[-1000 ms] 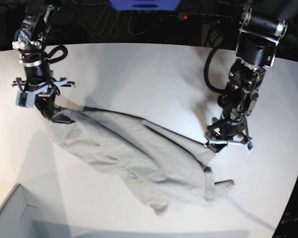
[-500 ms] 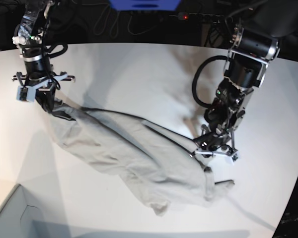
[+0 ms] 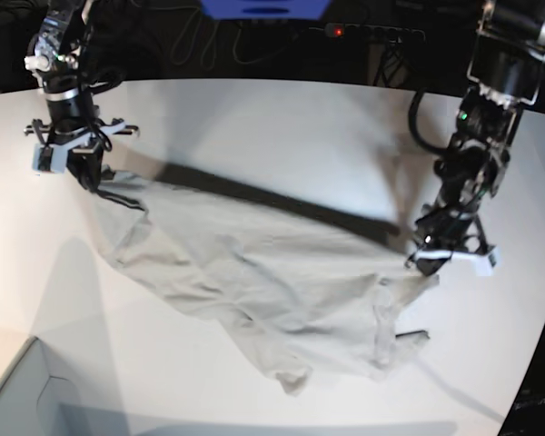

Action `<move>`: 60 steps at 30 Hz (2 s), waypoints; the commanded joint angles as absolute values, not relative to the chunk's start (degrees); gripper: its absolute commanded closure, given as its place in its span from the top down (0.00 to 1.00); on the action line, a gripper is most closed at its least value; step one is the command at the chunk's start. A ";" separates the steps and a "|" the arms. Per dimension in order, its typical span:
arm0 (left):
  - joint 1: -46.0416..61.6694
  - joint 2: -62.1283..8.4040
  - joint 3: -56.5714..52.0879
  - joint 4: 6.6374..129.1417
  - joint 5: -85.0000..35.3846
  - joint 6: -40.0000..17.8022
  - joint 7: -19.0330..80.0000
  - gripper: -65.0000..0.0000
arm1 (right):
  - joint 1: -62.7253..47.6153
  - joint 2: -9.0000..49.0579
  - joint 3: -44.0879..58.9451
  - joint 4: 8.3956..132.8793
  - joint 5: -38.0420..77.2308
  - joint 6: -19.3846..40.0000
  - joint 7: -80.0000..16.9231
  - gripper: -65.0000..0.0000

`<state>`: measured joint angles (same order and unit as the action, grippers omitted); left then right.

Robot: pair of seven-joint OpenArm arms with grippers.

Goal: Layout the t-shirt on the table in an organized manner, then fold the t-shirt properly
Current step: 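Lower the shirt and drag it flat across the table with both grippers, then regrasp the shirt's shoulder edge with the right gripper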

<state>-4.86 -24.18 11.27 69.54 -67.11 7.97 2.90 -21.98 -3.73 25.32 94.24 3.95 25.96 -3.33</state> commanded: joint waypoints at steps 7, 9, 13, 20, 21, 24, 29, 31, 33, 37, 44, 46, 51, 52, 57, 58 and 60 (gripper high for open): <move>16.48 -26.68 -7.87 80.13 -72.66 8.48 2.42 0.00 | -26.24 -3.47 25.19 95.25 4.97 26.33 -1.63 0.00; 19.30 -25.98 -11.30 80.66 -72.66 8.48 2.51 0.00 | -26.33 -3.30 24.66 95.25 4.97 26.51 -1.71 0.00; 22.99 -25.19 -17.10 82.95 -72.66 8.48 2.51 0.00 | -27.21 -3.21 22.64 95.87 4.97 34.86 -1.71 0.00; 23.08 -25.19 -18.59 87.60 -72.66 8.75 2.59 0.00 | -27.12 -3.47 19.56 96.57 4.62 40.00 -1.71 0.00; 22.46 -25.19 -18.51 87.60 -72.66 8.75 2.59 0.00 | -27.12 -3.47 18.95 96.48 4.53 40.00 -1.71 0.00; 21.76 -25.19 -18.51 87.08 -72.57 8.75 2.68 0.00 | -27.38 -3.30 16.75 95.96 4.44 40.00 -1.71 0.02; 21.76 -25.19 -18.51 86.73 -70.37 8.75 2.68 0.00 | -27.21 -3.38 14.11 94.90 4.35 40.00 -2.86 0.35; 21.41 -25.10 -18.51 86.73 -68.26 8.75 2.68 0.00 | -25.36 -3.21 14.11 94.02 4.35 40.00 -5.93 0.49; 21.49 -25.10 -18.51 86.73 -67.38 8.57 2.68 0.00 | -22.64 -3.21 14.73 92.44 4.35 40.00 -9.98 0.61; 21.85 -25.10 -18.51 86.64 -67.38 8.57 2.68 0.00 | -16.66 -2.07 16.66 88.92 4.35 40.00 -17.19 0.71; 22.02 -25.10 -18.51 86.64 -67.38 8.48 2.68 0.00 | -10.95 -0.57 16.84 83.38 4.44 40.00 -20.26 0.72; 22.46 -25.10 -18.51 86.64 -67.38 8.48 2.68 0.00 | -10.51 -0.57 16.84 81.98 4.53 40.00 -20.00 0.71; 22.90 -25.10 -18.51 86.64 -67.38 8.48 2.68 0.00 | -9.36 -0.57 16.92 80.22 4.79 40.00 -19.91 0.71; 22.90 -25.10 -18.51 86.64 -67.38 8.48 2.68 0.00 | -9.10 -0.57 16.92 79.78 4.79 40.00 -19.91 0.71; 23.08 -25.10 -18.51 86.64 -67.38 8.48 2.68 0.00 | -7.08 -0.48 18.24 76.70 4.88 40.00 -19.91 0.64; 23.08 -25.10 -18.51 86.64 -67.38 8.48 2.68 0.00 | -6.73 -0.48 18.42 76.18 4.88 40.00 -19.91 0.60; 23.08 -25.10 -18.51 86.64 -67.38 8.48 2.68 0.00 | -6.29 -0.48 18.42 75.21 4.70 40.00 -20.18 0.44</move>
